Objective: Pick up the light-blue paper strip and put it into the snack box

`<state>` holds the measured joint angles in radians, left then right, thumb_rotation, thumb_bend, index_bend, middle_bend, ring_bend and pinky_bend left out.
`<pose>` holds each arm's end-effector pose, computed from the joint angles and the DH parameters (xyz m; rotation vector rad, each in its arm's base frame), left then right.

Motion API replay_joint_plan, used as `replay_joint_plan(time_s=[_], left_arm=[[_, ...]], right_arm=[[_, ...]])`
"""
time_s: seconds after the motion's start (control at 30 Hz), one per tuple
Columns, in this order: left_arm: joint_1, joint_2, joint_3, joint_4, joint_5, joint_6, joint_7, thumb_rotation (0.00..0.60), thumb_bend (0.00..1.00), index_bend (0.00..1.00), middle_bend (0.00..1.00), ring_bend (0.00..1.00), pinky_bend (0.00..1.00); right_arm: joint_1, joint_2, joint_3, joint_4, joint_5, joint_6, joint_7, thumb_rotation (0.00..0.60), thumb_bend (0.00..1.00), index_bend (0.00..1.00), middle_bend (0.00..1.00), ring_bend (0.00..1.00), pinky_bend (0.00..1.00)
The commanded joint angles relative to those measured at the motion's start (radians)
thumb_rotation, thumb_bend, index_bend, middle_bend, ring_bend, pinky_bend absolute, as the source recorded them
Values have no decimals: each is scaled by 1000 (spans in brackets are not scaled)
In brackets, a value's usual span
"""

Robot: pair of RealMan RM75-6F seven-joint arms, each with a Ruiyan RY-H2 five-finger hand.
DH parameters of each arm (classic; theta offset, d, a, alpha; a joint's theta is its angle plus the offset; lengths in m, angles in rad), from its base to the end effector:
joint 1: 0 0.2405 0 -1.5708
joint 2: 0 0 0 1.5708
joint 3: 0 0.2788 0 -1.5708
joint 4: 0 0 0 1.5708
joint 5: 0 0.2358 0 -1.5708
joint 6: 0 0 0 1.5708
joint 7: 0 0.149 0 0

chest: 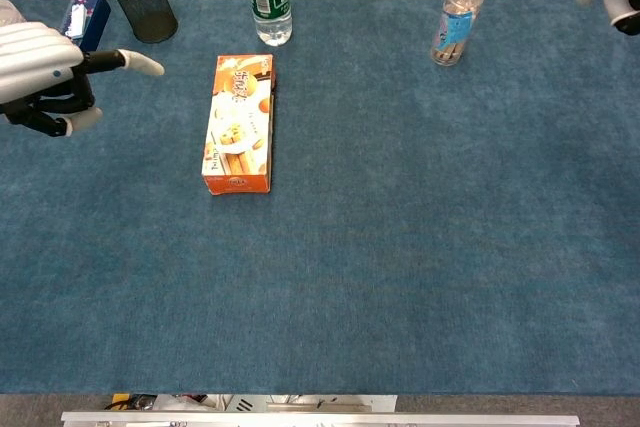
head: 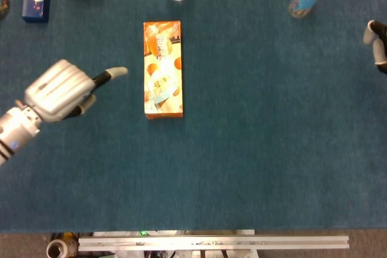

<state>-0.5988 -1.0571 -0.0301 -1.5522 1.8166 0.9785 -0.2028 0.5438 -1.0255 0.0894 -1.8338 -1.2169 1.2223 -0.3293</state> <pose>-0.2384 0.3194 0.0907 -2.1978 -0.7352 -0.8832 -0.2254 -0.3194 0.1343 1.6610 -0.7388 0.8424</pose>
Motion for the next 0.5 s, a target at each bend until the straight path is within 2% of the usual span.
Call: replay_joint_plan(time_s=[0.03, 0.5], left_arm=[[-50, -22, -5, -25, -24, -62, 32, 600, 980, 145, 987, 1000, 1000], [-174, -157, -39, -1, -179, -232, 160, 600, 995, 145, 986, 1000, 1000]], right_arm=[[-1, -2, 10, -3, 3, 3, -6, 600, 615, 394, 831, 891, 1000], [-17, -35, 29, 25, 31, -22, -18, 600, 616, 339, 831, 910, 1000]])
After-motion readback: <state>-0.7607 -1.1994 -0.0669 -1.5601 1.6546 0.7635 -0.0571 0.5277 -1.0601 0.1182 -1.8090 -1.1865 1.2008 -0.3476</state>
